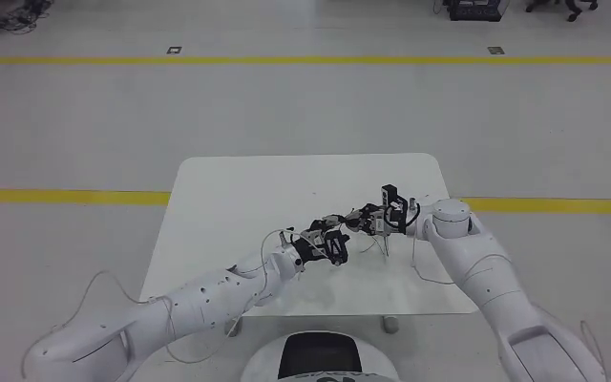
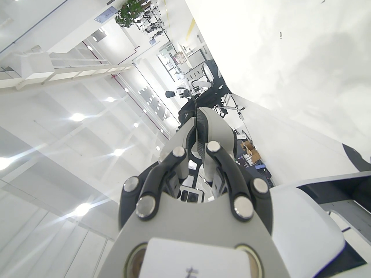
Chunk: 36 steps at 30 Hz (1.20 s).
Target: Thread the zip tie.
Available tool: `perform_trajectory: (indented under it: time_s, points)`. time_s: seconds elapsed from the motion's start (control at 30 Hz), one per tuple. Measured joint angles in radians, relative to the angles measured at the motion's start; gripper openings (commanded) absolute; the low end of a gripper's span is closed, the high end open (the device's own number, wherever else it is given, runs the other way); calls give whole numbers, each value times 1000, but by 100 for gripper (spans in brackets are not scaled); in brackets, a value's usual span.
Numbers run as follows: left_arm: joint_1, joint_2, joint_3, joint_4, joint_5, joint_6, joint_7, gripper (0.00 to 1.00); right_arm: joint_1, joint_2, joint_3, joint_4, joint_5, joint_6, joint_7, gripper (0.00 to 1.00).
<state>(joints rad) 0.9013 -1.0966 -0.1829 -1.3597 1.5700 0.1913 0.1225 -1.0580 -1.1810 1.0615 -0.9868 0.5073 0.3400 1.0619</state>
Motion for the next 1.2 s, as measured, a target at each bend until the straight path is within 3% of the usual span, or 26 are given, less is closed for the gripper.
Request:
perform_trajectory:
  time_s: [0.3, 0.53, 0.87, 0.9, 0.93, 0.97, 1.2]
  points:
    - [4, -2, -5, 3, 0, 2, 1, 22, -1, 3, -5, -1, 5, 0, -3, 0]
    - [5, -2, -8, 5, 0, 5, 3, 5, 1, 5, -11, 1, 7, 0, -4, 0]
    - [7, -2, -9, 7, 0, 9, 4, 0, 3, 7, -19, 6, 13, 0, -1, 0]
    - [7, -3, -9, 7, 0, 9, 3, 0, 4, 7, -20, 7, 13, 0, 0, 5]
    - [7, -3, -9, 7, 0, 9, 3, 0, 4, 7, -20, 7, 13, 0, 1, 47]
    - [8, -3, -10, 7, 0, 9, 2, 0, 5, 7, -21, 8, 13, 0, 1, 100]
    - [36, 3, -64, 0, -55, 0, -7, 0, 6, 13, -14, 15, 6, -8, -3, 100]
